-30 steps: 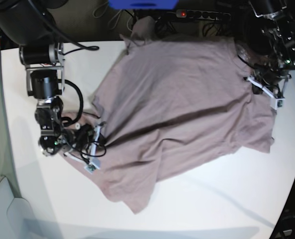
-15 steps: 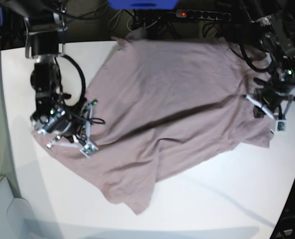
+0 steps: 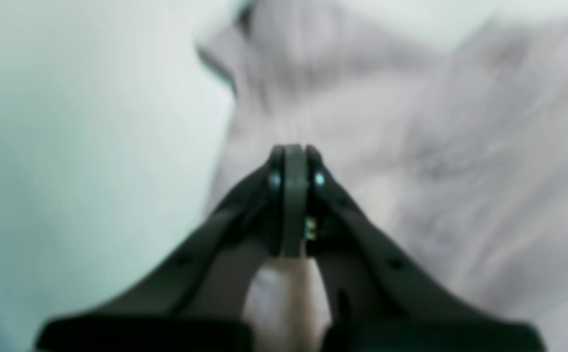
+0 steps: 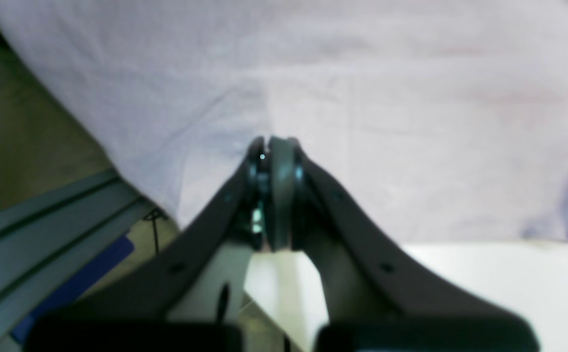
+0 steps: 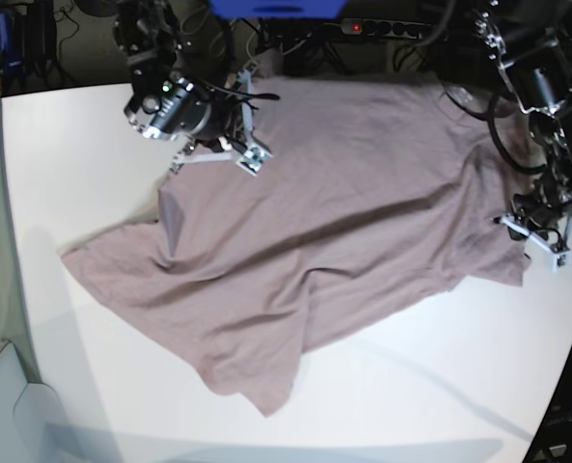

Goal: Layout the t-shirt on the table in an organized manner, then fold the t-shirt properly
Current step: 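Lift the shirt with both grippers and shake it out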

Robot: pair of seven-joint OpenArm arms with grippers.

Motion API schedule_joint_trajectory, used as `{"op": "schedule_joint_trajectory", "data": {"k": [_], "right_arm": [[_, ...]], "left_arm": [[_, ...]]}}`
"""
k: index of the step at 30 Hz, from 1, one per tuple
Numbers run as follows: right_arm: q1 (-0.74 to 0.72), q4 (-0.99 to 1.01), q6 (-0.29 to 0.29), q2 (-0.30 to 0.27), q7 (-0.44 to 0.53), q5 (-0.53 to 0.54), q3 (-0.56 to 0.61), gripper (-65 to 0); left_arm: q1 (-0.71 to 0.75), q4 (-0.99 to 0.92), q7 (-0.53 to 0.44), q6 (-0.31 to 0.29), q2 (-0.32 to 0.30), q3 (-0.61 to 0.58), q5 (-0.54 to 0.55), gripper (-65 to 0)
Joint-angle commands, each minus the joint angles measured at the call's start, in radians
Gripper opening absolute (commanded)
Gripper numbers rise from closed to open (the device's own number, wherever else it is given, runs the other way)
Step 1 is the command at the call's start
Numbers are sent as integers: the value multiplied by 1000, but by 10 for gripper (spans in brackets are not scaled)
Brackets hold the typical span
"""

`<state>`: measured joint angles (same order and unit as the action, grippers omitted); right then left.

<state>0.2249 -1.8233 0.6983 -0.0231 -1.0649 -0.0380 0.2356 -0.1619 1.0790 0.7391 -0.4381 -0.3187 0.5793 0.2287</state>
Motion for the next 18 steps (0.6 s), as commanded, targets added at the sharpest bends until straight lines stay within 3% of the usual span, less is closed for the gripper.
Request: {"op": "schedule_joint_trajectory", "data": {"k": [1,9,16,18], "right_arm": [[-19,10,0,-5,30,0,-6,-650],[-138,288,0,-57,163,-1,-29,-650],[-397,572,0,-84,193,-3,-29,-650],[-482,652,0,-90,196,-3,-29,-650]], "left_arm": [[-18,-13,-33,-1,-21,1,10,-649],[54,-104,-85,-1,-26,1,10,-649],[193,-102,-83,-1,-10,1,21,-649],[239,-90,-82,-3,25,1,21,-649]]}}
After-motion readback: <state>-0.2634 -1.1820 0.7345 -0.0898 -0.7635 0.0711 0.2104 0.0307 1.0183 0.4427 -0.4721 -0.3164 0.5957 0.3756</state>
